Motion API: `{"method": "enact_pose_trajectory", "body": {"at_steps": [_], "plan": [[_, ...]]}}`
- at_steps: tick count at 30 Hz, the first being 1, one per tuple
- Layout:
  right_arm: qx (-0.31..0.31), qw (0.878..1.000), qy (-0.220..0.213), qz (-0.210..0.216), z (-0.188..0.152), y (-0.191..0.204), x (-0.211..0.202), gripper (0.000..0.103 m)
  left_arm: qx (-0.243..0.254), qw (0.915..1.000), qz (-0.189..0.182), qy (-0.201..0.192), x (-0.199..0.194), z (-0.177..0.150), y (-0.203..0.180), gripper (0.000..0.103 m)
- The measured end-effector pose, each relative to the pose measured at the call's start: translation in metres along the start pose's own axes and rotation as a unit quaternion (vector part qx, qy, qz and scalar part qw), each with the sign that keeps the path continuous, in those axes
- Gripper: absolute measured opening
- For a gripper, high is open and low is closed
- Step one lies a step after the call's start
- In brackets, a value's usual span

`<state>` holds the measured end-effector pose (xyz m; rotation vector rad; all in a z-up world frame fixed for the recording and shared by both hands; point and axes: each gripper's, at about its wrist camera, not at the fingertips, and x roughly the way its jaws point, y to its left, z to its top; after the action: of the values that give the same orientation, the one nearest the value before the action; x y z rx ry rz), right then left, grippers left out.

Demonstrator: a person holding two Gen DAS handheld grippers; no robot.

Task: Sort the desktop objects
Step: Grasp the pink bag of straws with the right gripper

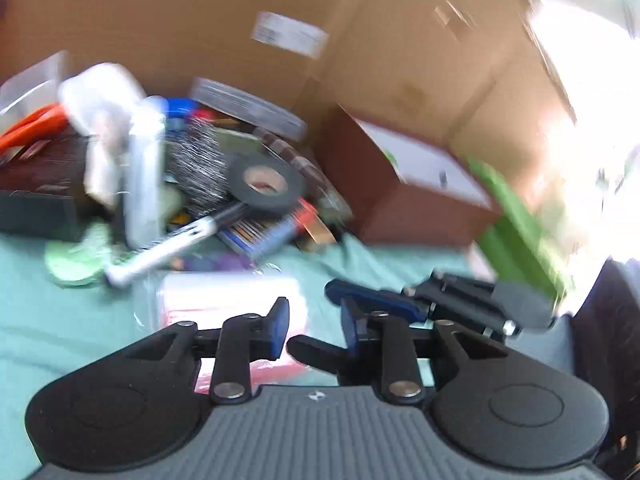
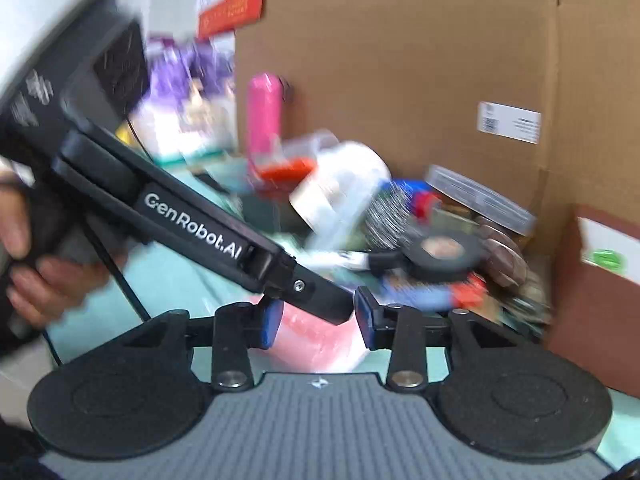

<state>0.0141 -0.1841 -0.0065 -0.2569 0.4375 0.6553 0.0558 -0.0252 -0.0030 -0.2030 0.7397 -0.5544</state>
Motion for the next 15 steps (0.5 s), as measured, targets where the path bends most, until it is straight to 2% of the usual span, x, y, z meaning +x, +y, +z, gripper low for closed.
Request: {"method": "enact_pose_trajectory", "body": {"at_steps": [1,3,6,9,12,15], "plan": [[-0.006,1.0,0.013,-0.01,-0.006,-0.001,-0.002,0.039,0.023,0.9997,0.01,0.006,0.005,-0.003,-0.006,0.033],[0.013,0.999,0.031,-0.021,-0.016,-0.007,-0.007,0.042,0.033,0.9988,0.034,0.013,0.011,-0.005,-0.006,0.035],[0.028,0.999,0.037,-0.03,-0.025,-0.012,-0.011,0.055,0.017,0.9977,0.065,-0.002,0.002,-0.006,0.01,0.052],[0.032,0.998,0.046,-0.023,-0.028,-0.014,-0.003,0.056,0.006,0.9948,0.099,-0.021,-0.01,-0.006,0.029,0.063],[0.03,0.998,0.057,-0.007,-0.029,-0.011,0.01,0.058,-0.001,0.9944,0.106,0.002,-0.008,-0.006,0.042,0.065],[0.02,0.997,0.071,-0.008,-0.03,-0.006,0.024,0.058,-0.005,0.9949,0.097,0.027,0.001,-0.01,0.048,0.066]]}}
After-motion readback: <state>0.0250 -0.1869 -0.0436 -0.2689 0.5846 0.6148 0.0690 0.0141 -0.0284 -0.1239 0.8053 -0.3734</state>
